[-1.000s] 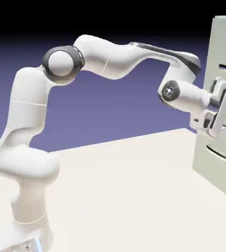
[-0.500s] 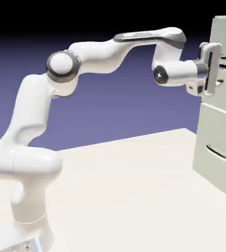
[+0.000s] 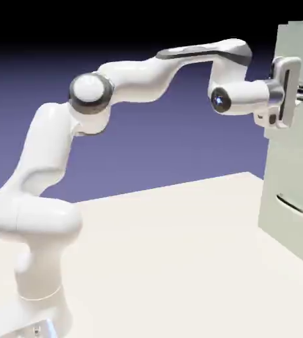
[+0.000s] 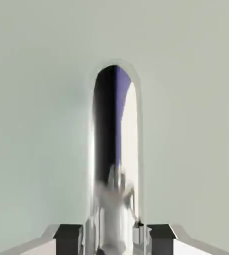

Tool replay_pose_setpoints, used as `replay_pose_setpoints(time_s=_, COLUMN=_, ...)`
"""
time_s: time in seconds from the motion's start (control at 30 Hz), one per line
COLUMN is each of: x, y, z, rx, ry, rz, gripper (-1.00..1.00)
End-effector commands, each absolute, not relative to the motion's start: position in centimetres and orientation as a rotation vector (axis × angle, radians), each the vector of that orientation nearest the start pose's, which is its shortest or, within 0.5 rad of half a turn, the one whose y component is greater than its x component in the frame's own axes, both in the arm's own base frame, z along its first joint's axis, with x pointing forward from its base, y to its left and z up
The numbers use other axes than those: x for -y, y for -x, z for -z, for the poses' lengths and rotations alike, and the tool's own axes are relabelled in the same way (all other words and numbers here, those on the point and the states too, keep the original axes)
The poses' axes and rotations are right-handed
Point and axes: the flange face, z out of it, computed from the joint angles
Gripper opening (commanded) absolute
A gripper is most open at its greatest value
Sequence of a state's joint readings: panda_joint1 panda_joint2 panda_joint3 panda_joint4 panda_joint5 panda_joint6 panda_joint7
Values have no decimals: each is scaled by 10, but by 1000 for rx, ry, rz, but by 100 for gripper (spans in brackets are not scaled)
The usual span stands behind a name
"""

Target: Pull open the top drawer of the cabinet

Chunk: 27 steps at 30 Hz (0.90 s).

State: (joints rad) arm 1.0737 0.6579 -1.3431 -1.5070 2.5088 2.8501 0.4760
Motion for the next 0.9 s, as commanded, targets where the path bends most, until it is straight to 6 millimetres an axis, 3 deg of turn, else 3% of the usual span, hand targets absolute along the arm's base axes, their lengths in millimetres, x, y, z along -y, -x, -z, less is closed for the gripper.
replay_pose_setpoints(time_s=0.0, x=-2, y=-656, z=-577, rx=-1482, ry=615, rz=613, gripper=-100)
replay_pose_setpoints(time_s=0.57, x=-2, y=-545, z=-577, rx=-1482, ry=615, rz=613, gripper=-100)
replay_pose_setpoints(time_s=0.87, x=-2, y=-466, z=-577, rx=-1482, ry=614, rz=613, gripper=-100)
